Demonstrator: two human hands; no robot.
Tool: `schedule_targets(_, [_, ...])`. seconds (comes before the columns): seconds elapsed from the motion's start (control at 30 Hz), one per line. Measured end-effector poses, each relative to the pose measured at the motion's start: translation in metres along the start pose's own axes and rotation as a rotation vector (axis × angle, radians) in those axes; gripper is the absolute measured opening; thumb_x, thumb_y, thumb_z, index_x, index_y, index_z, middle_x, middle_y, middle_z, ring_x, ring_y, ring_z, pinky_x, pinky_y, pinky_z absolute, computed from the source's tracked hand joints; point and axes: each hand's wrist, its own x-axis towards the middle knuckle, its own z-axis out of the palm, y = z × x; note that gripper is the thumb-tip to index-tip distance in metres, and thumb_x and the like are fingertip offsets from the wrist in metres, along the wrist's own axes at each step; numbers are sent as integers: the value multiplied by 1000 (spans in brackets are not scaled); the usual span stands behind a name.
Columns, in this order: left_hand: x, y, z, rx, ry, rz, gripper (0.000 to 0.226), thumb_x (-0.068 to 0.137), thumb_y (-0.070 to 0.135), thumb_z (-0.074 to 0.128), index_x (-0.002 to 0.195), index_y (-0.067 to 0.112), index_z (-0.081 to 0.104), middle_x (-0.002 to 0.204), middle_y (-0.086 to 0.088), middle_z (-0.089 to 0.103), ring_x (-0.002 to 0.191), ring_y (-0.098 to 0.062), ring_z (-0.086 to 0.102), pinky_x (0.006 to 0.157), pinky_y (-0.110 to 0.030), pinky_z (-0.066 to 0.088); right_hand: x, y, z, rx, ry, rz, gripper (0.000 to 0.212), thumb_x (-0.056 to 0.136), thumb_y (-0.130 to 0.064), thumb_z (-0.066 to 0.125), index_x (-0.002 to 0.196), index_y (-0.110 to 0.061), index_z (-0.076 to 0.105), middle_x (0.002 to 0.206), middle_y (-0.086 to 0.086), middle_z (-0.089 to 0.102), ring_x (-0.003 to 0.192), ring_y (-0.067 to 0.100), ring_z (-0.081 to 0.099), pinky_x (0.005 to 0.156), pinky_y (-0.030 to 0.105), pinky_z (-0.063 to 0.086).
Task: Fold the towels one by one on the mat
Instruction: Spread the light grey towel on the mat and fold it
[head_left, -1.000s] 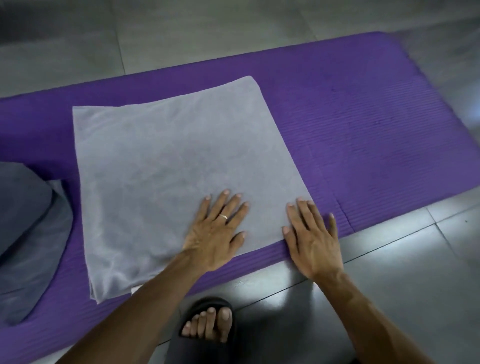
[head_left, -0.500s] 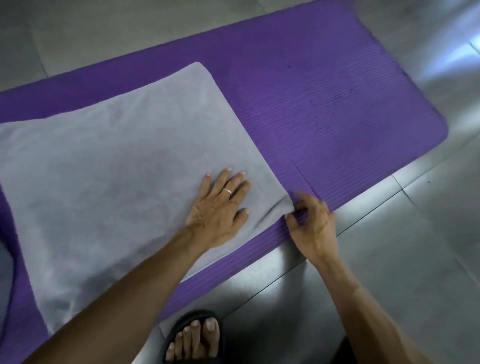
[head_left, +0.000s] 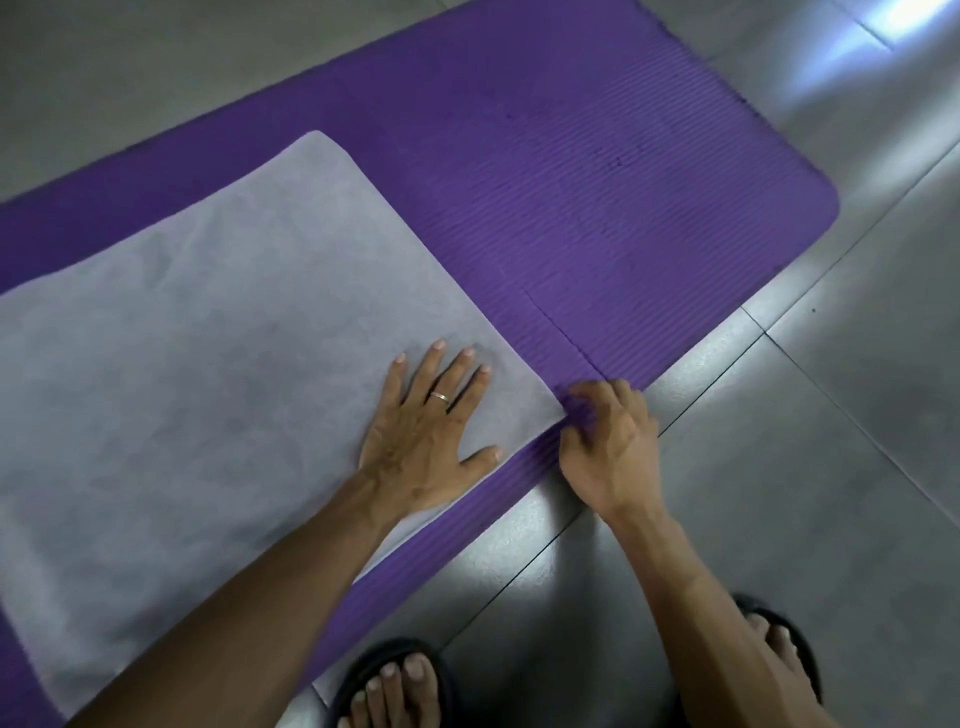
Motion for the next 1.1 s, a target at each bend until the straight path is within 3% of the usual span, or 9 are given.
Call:
schedule_targets(0.07, [0,2,0,-13,9,-4,86,85,73,32,150,16,29,157,-9,27,147,-31,16,117,-57,13,-3,-19,10,-76,-16,-172,46,85,-25,43,128,-16,57,132,3,56,126,25,48,103,41,36])
schedule_targets(0.13, [-1,1,-1,-34,4,-7,85,88,72,27,149,13,32,156,-9,29,147,-30,18,116,-57,15,-7,-26,27,-238,-232,-261,55,100,-40,23,152,-21,28,159,2,24,149,23,14,119,48,11])
schedule_targets(0.23, [-7,-8,-1,-30,-11,-6,87,87,72,23,151,12,27,158,-10,25,148,-28,16,117,-56,14,-9,-1,30,-451,-363,-168,60,99,-53,0,153,-28,-10,161,-6,-13,147,19,-19,117,53,-15])
schedule_targets(0.37, [-7,-35,-4,-40,51,-96,77,90,60,33,148,9,34,156,-12,29,146,-31,19,114,-56,17,8,-7,18,-442,-272,-81,65,97,-51,-1,155,-21,1,161,0,-10,147,19,-18,117,47,-16])
schedule_targets(0.53, [12,-95,-12,-32,151,-265,68,90,50,39,142,5,44,149,-14,42,140,-33,33,110,-57,25,83,-90,60,-264,-376,-436,68,95,-49,6,154,-19,17,163,2,6,150,20,1,120,45,0])
schedule_targets(0.67, [25,-144,-16,-69,118,-401,75,90,56,30,150,10,29,158,-10,25,147,-31,15,115,-56,8,125,-82,78,-496,-400,-553,70,93,-58,11,155,-24,16,163,-3,10,150,18,7,117,60,6])
schedule_targets(0.8, [44,-178,-23,-74,110,-484,78,88,60,22,151,15,25,160,-8,19,148,-29,7,115,-58,-1,153,-88,75,-448,-311,-478,70,95,-53,13,154,-16,19,162,3,12,150,24,10,118,55,9])
schedule_targets(0.97, [54,-183,-22,-52,122,-529,80,87,63,20,153,19,19,161,-6,13,149,-30,1,117,-57,-1,211,-161,114,-459,-456,-899,63,97,-48,18,154,-21,22,162,2,14,149,21,11,118,49,11])
schedule_targets(1.1, [55,-186,-21,-80,118,-534,80,86,62,27,153,20,19,162,-6,11,149,-31,-1,117,-56,-3,284,-179,127,-575,-424,-710,67,96,-58,17,155,-28,7,164,0,3,150,21,2,117,60,4])
